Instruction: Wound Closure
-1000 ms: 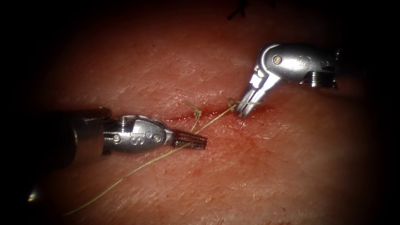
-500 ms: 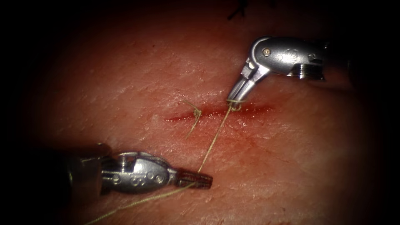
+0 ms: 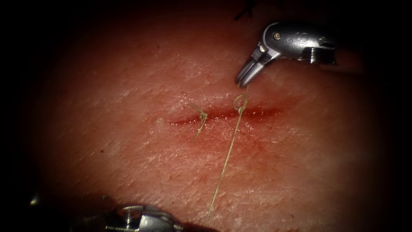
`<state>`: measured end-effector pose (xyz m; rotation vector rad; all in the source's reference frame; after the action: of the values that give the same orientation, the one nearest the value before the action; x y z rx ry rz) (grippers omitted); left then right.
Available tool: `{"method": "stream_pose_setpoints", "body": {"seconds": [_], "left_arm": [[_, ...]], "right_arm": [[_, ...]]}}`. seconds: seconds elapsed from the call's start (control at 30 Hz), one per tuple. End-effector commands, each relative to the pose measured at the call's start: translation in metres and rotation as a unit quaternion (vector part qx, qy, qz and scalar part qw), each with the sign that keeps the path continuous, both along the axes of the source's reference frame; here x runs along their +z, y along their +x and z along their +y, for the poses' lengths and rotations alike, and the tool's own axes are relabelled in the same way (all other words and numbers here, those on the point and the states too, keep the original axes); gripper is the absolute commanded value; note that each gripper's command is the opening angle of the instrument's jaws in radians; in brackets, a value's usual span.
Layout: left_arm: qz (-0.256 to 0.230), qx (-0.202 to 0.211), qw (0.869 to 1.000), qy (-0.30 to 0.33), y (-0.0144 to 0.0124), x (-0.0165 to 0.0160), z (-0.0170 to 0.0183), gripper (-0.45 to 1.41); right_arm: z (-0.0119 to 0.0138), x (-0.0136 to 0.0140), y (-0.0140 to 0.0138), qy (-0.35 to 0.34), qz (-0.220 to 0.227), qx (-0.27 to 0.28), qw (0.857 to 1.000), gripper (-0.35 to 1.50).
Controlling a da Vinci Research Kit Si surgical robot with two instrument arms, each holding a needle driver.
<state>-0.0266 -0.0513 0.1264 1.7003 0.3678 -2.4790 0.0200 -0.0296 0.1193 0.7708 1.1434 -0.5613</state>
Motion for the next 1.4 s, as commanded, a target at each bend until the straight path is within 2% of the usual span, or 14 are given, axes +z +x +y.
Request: {"method": "stream_pose_setpoints", "body": {"seconds": [0.03, 0.4, 0.67, 1.13, 1.3, 1.37, 1.4], "left_arm": [[-0.002, 0.002, 1.000, 0.000, -0.0006, 0.0005, -0.0004, -0.45], [-0.006, 0.007, 1.000, 0.003, -0.0009, -0.0007, -0.0039, -0.45], [-0.009, 0.009, 1.000, 0.003, -0.0017, -0.0034, -0.0062, -0.45], [-0.012, 0.015, 1.000, -0.002, -0.0019, -0.0029, -0.0071, -0.45], [-0.016, 0.018, 1.000, 0.006, -0.0017, -0.0039, -0.0056, -0.45], [-0.012, 0.008, 1.000, 0.009, -0.0014, -0.0051, -0.0034, -0.45], [-0.012, 0.005, 1.000, 0.008, -0.0013, -0.0054, -0.0027, -0.45]], "right_arm": [[0.0005, 0.0006, 0.0006, -0.003, -0.002, 0.004, 1.000, -0.35], [0.0019, 0.0017, 0.0003, -0.002, -0.021, 0.018, 1.000, -0.35], [0.0018, 0.0020, 0.0002, -0.010, -0.028, 0.026, 0.999, -0.35], [0.0017, 0.0028, 0.0000, -0.016, -0.034, 0.030, 0.999, -0.35], [0.0010, 0.0025, 0.0000, -0.014, -0.030, 0.028, 0.999, -0.35], [0.0005, 0.0020, -0.0005, -0.024, -0.031, 0.052, 0.998, 0.71], [0.0004, 0.0018, -0.0007, -0.028, -0.035, 0.061, 0.997, 0.94]]}}
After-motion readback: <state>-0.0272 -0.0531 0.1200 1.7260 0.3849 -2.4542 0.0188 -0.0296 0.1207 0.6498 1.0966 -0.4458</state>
